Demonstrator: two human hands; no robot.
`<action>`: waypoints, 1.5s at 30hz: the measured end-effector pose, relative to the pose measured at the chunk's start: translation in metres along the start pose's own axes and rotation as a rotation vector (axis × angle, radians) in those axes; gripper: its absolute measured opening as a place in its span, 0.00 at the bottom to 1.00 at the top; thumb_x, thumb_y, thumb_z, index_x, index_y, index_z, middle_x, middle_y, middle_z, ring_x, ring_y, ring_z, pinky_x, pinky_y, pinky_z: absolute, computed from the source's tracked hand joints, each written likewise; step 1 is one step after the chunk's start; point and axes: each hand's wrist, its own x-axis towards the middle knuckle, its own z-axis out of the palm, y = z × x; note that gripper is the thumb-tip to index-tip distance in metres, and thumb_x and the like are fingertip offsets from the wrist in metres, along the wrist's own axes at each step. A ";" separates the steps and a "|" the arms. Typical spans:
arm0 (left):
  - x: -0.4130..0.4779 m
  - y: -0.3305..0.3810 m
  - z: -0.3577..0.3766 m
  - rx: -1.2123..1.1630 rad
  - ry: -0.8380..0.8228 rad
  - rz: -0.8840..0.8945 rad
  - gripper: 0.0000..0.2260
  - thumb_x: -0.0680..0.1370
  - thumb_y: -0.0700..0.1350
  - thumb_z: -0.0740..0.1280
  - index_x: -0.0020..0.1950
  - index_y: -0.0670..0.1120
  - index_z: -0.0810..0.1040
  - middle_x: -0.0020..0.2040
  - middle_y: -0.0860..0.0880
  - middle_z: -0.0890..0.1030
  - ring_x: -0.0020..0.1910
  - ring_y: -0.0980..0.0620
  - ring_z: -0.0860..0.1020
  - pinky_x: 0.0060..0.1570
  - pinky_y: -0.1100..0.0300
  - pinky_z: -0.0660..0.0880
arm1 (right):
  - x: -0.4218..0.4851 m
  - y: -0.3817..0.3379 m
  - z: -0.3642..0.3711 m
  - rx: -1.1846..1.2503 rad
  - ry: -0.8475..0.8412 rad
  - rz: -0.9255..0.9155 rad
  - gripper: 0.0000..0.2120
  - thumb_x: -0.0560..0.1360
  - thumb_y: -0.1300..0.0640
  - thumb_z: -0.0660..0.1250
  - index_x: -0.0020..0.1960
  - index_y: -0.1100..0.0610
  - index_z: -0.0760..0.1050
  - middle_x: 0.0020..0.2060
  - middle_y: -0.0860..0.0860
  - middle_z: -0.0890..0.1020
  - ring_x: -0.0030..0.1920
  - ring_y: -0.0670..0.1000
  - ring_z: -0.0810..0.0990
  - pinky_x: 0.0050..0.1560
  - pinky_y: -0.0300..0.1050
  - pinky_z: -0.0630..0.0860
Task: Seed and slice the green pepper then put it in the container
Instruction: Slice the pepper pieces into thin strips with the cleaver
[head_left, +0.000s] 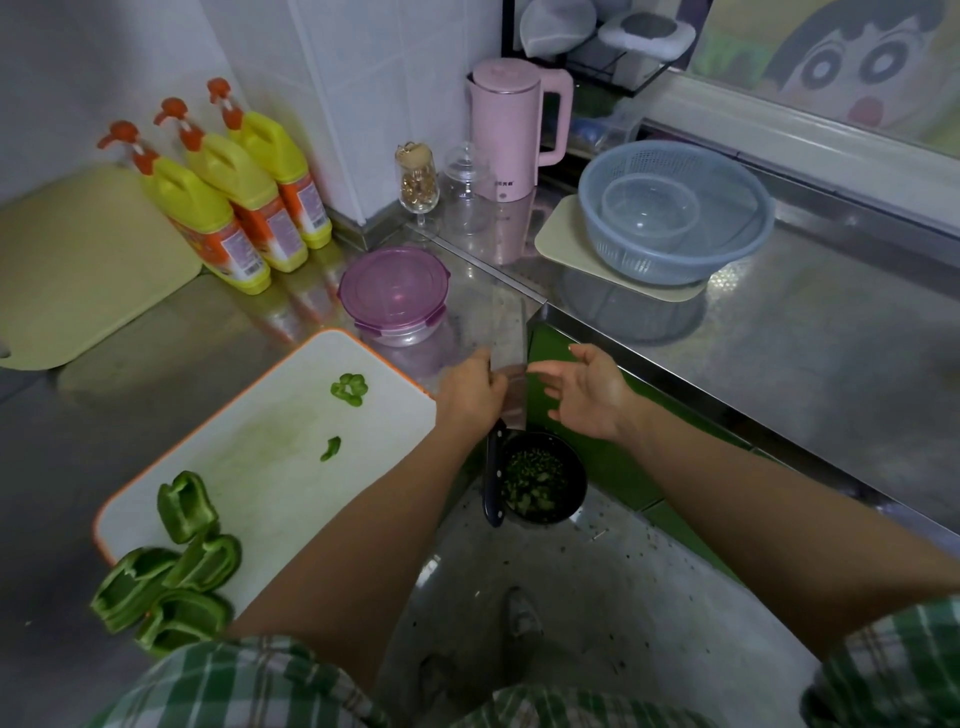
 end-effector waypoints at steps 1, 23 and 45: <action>0.000 0.001 0.000 0.011 0.007 -0.014 0.10 0.80 0.42 0.61 0.58 0.40 0.75 0.50 0.41 0.81 0.49 0.41 0.79 0.48 0.48 0.77 | -0.001 0.000 0.001 -0.001 -0.011 0.003 0.32 0.79 0.43 0.41 0.60 0.62 0.76 0.78 0.54 0.49 0.77 0.52 0.46 0.74 0.56 0.37; 0.002 0.003 -0.008 -0.444 -0.023 -0.089 0.07 0.79 0.37 0.59 0.56 0.38 0.73 0.37 0.39 0.75 0.38 0.43 0.74 0.43 0.43 0.77 | 0.001 0.003 0.003 -0.128 0.153 0.249 0.44 0.75 0.38 0.63 0.78 0.56 0.43 0.77 0.60 0.47 0.77 0.61 0.48 0.76 0.58 0.45; -0.003 0.011 -0.012 -0.161 -0.050 0.032 0.05 0.77 0.41 0.63 0.46 0.41 0.77 0.37 0.42 0.79 0.38 0.44 0.76 0.40 0.50 0.73 | 0.020 -0.003 -0.012 0.041 0.050 0.081 0.48 0.74 0.29 0.31 0.76 0.63 0.56 0.75 0.59 0.61 0.75 0.57 0.58 0.76 0.56 0.47</action>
